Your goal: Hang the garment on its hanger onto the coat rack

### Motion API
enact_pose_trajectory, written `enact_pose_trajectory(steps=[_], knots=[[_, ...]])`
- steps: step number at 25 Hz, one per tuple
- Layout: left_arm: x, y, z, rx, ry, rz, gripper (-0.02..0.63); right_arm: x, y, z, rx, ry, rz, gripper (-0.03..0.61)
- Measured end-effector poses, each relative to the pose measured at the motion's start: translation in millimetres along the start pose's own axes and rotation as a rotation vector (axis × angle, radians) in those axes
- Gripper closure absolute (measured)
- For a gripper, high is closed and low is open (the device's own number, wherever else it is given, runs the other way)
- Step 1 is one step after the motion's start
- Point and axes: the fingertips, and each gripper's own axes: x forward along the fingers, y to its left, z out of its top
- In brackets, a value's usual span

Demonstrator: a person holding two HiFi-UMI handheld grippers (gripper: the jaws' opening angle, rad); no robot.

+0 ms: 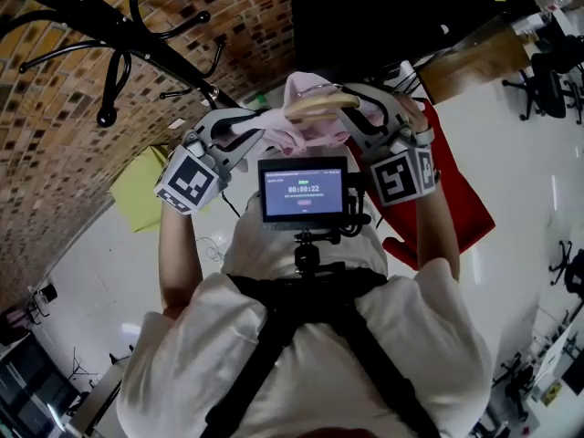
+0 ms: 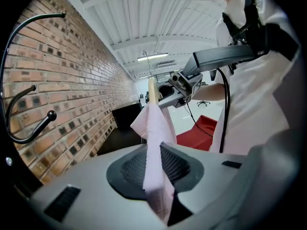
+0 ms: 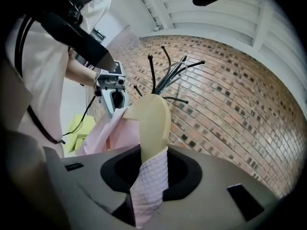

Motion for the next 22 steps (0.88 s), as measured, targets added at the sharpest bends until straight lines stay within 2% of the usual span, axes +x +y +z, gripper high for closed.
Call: enact_pose_trajectory(steps=[4, 10, 19, 22], knots=[[15.5, -8.0, 22.9, -0.042, 0.002, 0.044, 0.532, -12.6, -21.3, -6.9, -0.035, -0.064, 0.016, 0.482], [37.7, -30.0, 51.5, -0.094, 0.042, 0.173, 0.526, -38.8, -39.5, -25.0, -0.057, -0.154, 0.07, 0.477], [16.8, -69.0, 62.5, -0.184, 0.114, 0.36, 0.526, -46.2, -19.2, -2.1, -0.114, -0.341, 0.235, 0.477], [4.1, -78.9, 62.5, -0.197, 0.171, 0.415, 0.526, -43.9, -9.8, 8.0, -0.113, -0.392, 0.278, 0.476]])
